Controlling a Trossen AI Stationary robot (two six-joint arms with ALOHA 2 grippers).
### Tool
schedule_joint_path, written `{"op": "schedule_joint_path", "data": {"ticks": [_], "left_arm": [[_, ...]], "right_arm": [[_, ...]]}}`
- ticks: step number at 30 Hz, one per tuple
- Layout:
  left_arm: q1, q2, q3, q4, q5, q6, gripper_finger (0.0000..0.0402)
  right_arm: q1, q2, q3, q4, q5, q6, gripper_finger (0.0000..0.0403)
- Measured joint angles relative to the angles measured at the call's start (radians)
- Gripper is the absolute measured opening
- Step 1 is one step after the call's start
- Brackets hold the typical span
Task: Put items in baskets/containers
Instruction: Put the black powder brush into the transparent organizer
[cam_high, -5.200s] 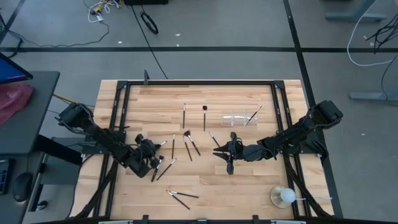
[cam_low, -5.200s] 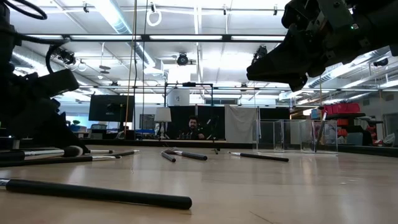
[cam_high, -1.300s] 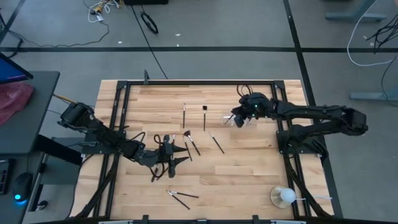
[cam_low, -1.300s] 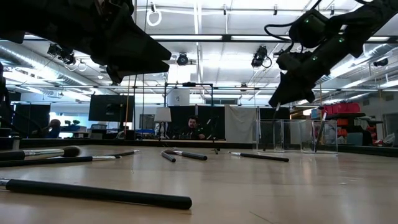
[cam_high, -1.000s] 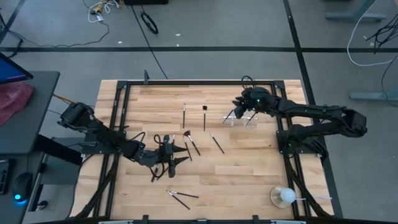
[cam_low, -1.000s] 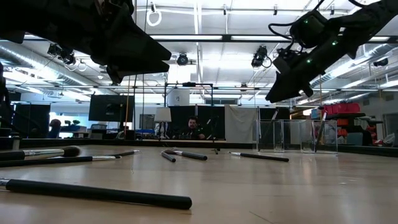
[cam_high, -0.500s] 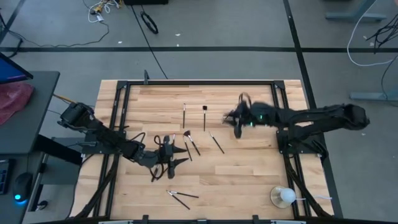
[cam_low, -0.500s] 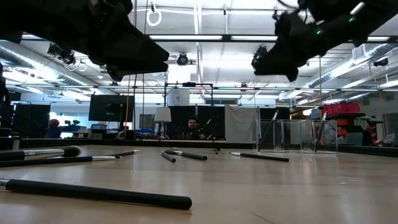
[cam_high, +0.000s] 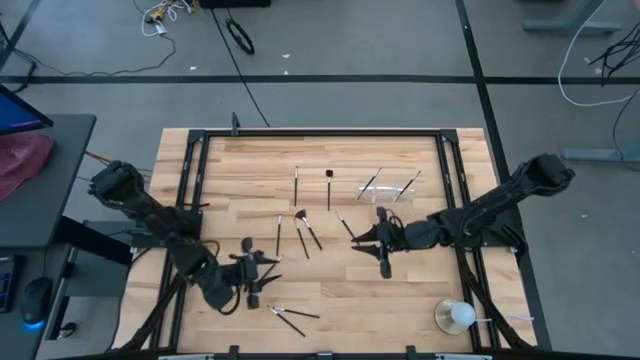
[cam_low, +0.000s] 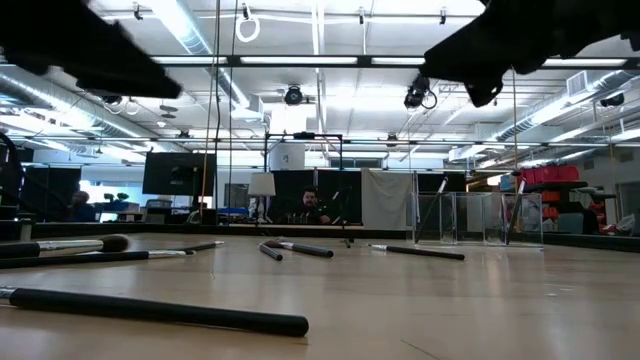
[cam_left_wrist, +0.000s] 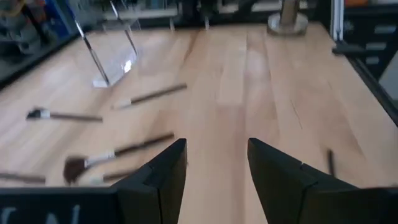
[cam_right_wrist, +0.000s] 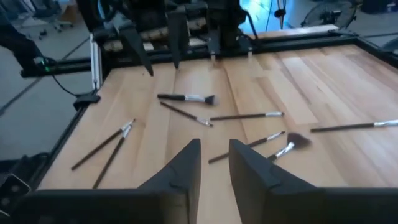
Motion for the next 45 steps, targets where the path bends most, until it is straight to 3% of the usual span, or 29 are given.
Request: {"op": "schedule_joint_path", "data": {"ticks": [3, 6, 9, 13, 19, 24, 31, 39, 45], "left_arm": [[-0.032, -0.006, 0.077, -0.315, 0.054, -0.243, 0.0177], [-0.036, -0.006, 0.125, -0.565, 0.194, -0.506, 0.0177], [-0.028, -0.006, 0.126, -0.705, 0.325, -0.745, 0.0177], [-0.029, 0.0, 0.109, -0.778, 0.382, -0.98, 0.0185], [-0.032, 0.029, 0.038, -0.66, 0.397, -1.018, 0.0227], [-0.027, 0.11, 0.038, -0.661, 0.46, -1.015, 0.0228], [-0.066, 0.175, 0.041, -0.704, 0.421, -1.022, 0.0169], [-0.104, 0.181, 0.037, -0.723, 0.384, -1.02, 0.0047], [-0.094, 0.186, 0.031, -0.657, 0.27, -0.991, 0.0046]], "right_arm": [[0.001, 0.056, 0.0, 0.048, 0.002, 0.0, 0.008], [-0.005, 0.106, 0.0, 0.105, 0.002, -0.001, 0.0079], [-0.014, 0.147, 0.0, 0.155, 0.002, -0.003, 0.0079], [-0.022, 0.186, 0.0, 0.195, 0.001, -0.003, 0.0079], [-0.021, 0.2, 0.0, 0.205, 0.001, 0.0, 0.0079], [-0.022, 0.2, 0.0, 0.215, 0.001, -0.003, 0.0079], [-0.022, 0.2, 0.0, 0.223, 0.001, -0.003, 0.0079], [-0.022, 0.2, 0.0, 0.226, 0.001, -0.003, 0.0079], [-0.022, 0.2, 0.0, 0.225, 0.001, -0.003, 0.0079]]}}
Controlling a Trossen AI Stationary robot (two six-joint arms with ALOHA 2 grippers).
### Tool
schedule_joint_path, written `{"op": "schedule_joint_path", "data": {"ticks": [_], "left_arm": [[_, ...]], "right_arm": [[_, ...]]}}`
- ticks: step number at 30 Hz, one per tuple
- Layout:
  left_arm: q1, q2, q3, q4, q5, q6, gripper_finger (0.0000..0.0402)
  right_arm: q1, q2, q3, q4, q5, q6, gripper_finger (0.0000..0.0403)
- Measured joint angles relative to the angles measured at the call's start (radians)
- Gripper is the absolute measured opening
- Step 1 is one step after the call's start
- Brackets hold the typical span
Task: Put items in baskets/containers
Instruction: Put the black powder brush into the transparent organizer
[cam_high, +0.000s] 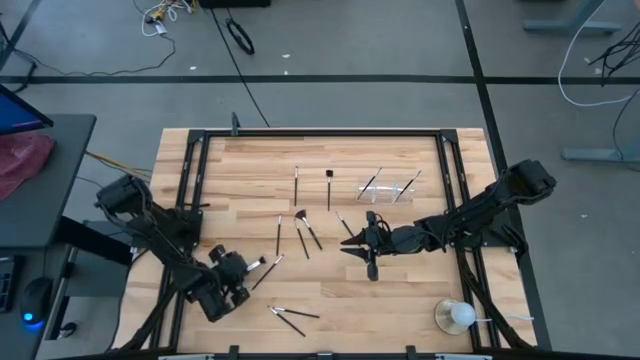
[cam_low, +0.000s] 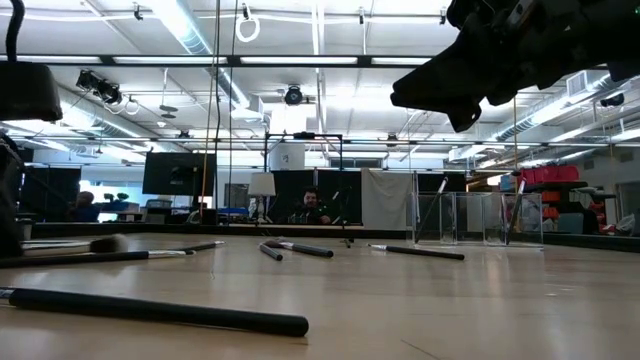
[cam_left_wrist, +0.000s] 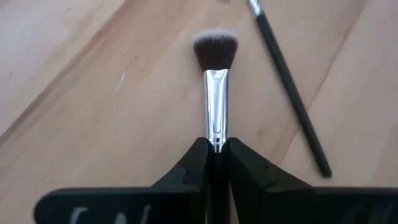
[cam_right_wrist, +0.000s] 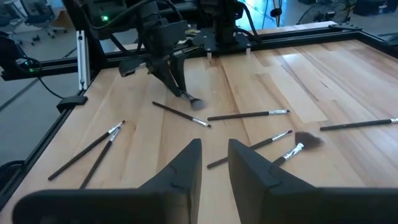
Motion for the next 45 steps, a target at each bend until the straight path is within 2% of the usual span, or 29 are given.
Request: {"op": "schedule_joint_path", "data": {"ticks": [5, 10, 17, 20, 22, 25, 28, 30, 40, 45], "left_arm": [[0.05, 0.004, -0.003, 0.198, -0.175, 0.142, 0.0046], [0.139, 0.003, -0.001, 0.479, -0.27, 0.459, 0.0046], [0.284, 0.001, 0.0, 0.916, -0.193, 0.957, 0.0046], [0.334, 0.0, 0.0, 1.058, -0.124, 1.109, 0.0047], [0.36, 0.0, 0.0, 1.124, -0.083, 1.171, 0.0046], [0.39, -0.001, 0.001, 1.172, -0.028, 1.215, 0.0046], [0.406, -0.001, 0.001, 1.185, -0.018, 1.231, 0.0047], [0.411, -0.001, 0.001, 1.187, -0.018, 1.231, 0.0047], [0.413, -0.002, 0.002, 1.191, -0.02, 1.231, 0.005], [0.412, -0.003, 0.002, 1.191, -0.018, 1.231, 0.0051]], "right_arm": [[0.0, 0.0, 0.0, -0.003, 0.0, 0.004, 0.0079], [0.0, 0.0, 0.0, -0.008, 0.0, 0.042, 0.0081], [0.0, 0.038, 0.0, -0.038, -0.022, 0.075, 0.0134], [0.0, 0.123, 0.0, 0.037, -0.022, 0.082, 0.0167], [0.0, 0.2, 0.0, 0.152, -0.013, 0.064, 0.0188], [0.0, 0.326, 0.0, 0.431, -0.01, 0.023, 0.0212], [0.0, 0.426, 0.0, 0.703, 0.021, -0.003, 0.0221], [0.0, 0.465, 0.009, 0.812, 0.035, -0.028, 0.022], [0.0, 0.484, 0.155, 0.766, 0.034, -0.123, 0.0185], [-0.001, 0.484, 0.171, 0.742, 0.038, -0.145, 0.0139]]}}
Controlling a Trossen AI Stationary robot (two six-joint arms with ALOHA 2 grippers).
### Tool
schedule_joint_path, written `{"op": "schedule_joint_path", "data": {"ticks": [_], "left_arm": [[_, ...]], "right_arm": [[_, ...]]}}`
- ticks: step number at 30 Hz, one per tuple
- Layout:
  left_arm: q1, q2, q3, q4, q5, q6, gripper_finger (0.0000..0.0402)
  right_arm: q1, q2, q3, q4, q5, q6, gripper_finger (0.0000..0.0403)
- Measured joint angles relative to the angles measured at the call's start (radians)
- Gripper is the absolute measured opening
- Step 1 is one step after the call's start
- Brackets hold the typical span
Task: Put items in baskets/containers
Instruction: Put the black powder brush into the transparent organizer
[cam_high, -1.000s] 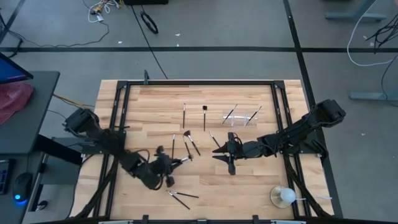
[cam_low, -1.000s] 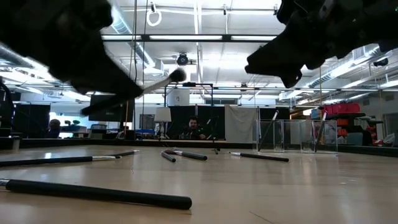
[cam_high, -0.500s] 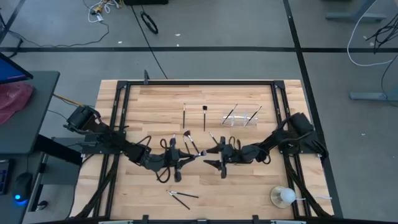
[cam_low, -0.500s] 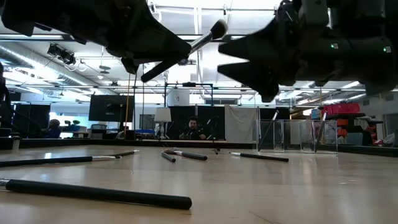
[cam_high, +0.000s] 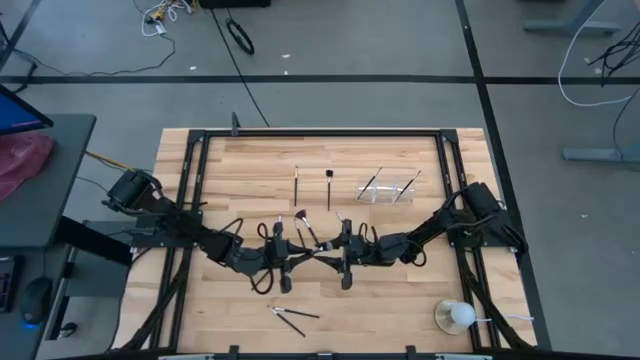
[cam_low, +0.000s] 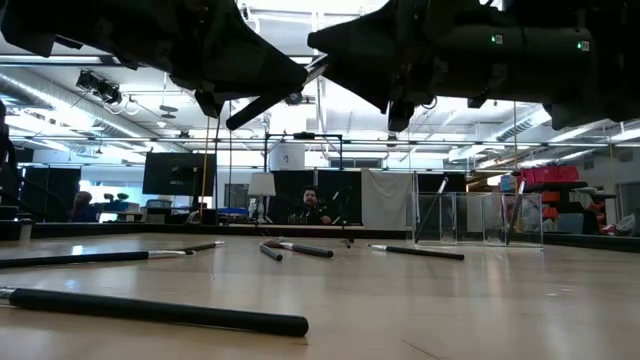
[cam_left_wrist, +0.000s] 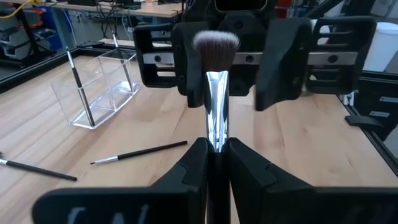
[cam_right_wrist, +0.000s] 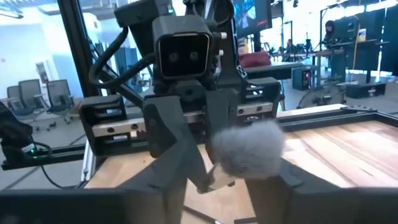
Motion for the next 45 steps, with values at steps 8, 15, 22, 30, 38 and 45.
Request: {"op": "schedule_joint_path", "data": {"ticks": [8, 15, 22, 30, 38, 45], "left_arm": [[-0.001, 0.0, 0.0, -0.004, 0.005, 0.007, 0.006], [0.001, -0.001, 0.002, -0.035, -0.012, -0.006, 0.0131], [0.001, -0.001, 0.002, -0.107, -0.008, -0.088, 0.019], [0.001, -0.001, 0.001, -0.119, -0.015, -0.106, 0.0197], [0.001, -0.001, 0.001, -0.12, -0.03, -0.106, 0.0193], [0.001, -0.001, 0.0, -0.119, -0.056, -0.106, 0.0193]], "right_arm": [[0.0, -0.001, 0.0, -0.012, -0.006, -0.002, 0.0041], [0.008, -0.144, -0.02, -0.339, 0.114, 0.036, 0.0041], [0.011, -0.559, -0.024, -1.122, 0.286, 0.198, 0.0044], [-0.119, -0.994, -0.024, -1.765, 0.373, 0.433, 0.0046], [-0.395, -1.125, -0.024, -1.986, 0.241, 0.46, 0.0048], [-0.552, -1.056, -0.098, -1.794, -0.003, 0.373, 0.0048]]}}
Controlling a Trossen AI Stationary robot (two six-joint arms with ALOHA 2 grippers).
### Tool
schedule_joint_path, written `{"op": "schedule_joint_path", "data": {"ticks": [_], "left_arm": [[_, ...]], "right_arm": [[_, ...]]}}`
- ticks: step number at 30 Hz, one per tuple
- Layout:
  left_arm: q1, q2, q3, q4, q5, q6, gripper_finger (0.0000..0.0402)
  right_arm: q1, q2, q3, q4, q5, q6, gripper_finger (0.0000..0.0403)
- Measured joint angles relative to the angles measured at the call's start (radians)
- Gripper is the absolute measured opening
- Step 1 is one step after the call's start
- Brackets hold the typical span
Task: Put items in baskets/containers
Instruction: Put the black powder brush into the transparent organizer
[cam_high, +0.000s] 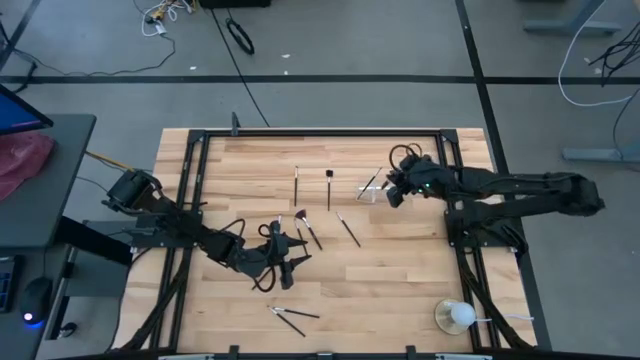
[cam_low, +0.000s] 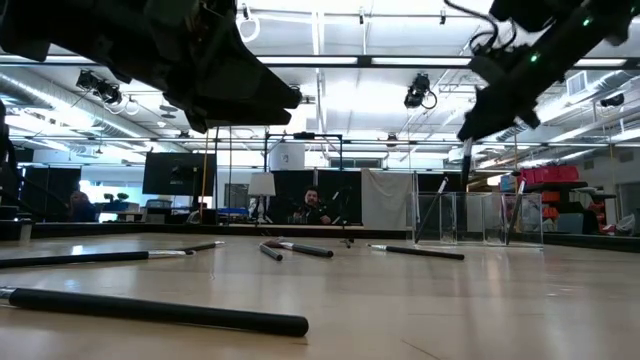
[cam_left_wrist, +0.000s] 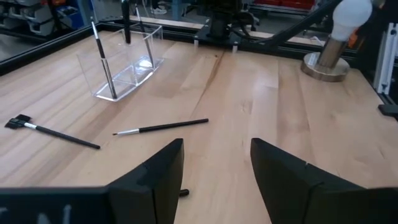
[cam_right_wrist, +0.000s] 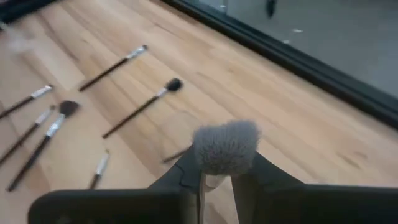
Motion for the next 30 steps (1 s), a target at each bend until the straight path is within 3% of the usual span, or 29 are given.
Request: {"op": "schedule_joint_path", "data": {"ticks": [8, 20, 30], "left_arm": [[0.0, 0.0, 0.0, 0.0, 0.003, 0.0, 0.0193], [0.0, 0.001, 0.0, 0.0, 0.0, 0.0, 0.0193], [0.0, 0.001, 0.0, 0.0, 0.0, 0.0, 0.0193]], "right_arm": [[-0.098, 0.042, -0.146, 0.201, -0.162, 0.017, 0.0048], [-0.167, 0.042, -0.238, 0.325, -0.253, 0.042, 0.006], [-0.179, 0.042, -0.243, 0.329, -0.255, 0.045, 0.007]]}}
